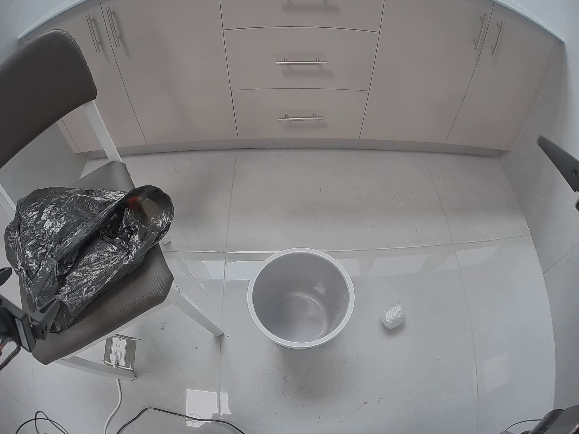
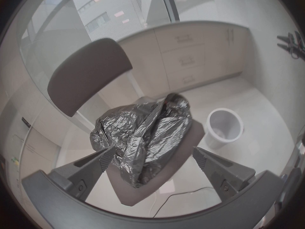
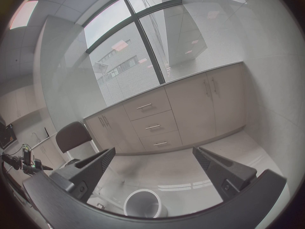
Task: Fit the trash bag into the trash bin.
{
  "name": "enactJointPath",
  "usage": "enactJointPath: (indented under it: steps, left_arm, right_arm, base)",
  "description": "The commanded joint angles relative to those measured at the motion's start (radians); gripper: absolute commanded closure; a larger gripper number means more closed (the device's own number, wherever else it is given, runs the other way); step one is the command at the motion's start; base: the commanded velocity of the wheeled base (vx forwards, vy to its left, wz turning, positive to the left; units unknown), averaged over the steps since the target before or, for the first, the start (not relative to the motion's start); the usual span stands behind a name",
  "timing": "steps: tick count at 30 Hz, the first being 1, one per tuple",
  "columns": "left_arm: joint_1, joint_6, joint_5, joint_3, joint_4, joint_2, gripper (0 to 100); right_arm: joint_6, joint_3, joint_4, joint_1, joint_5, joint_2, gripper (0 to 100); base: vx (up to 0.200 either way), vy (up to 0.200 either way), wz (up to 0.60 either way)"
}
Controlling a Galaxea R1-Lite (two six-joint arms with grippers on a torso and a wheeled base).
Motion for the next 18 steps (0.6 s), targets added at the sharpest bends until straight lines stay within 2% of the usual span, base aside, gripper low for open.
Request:
enactJointPath:
  steps: [1, 10, 11, 14, 18]
  left_arm:
    - [0.144, 0.112, 0.046, -0.053, -0.063, 0.340, 0]
    - [0.235, 0.202, 0.042, -0.047, -0.064, 0.366, 0]
    - [0.267, 0.227, 0.042, -0.047, -0.066, 0.379, 0]
    - [0.302, 0.235, 0.036, -0.047, -0.066, 0.406, 0]
    - [0.310, 0.235, 0.036, -0.032, -0.066, 0.418, 0]
  right_arm:
    - [0.040, 0.056, -0.239, 0.048, 0.006, 0.343, 0]
    - [0.045, 0.060, -0.277, 0.048, 0.007, 0.349, 0]
    - [0.045, 0.062, -0.277, 0.047, 0.007, 0.343, 0]
    - [0.045, 0.062, -0.277, 0.048, 0.006, 0.337, 0]
    - [0.045, 0.063, -0.277, 0.048, 0.007, 0.332, 0]
  base:
    - [0.000, 0.000, 0.00]
    - [0.000, 0.000, 0.00]
    - [0.000, 0.000, 0.00]
    - [0.000, 0.000, 0.00]
    - [0.000, 0.000, 0.00]
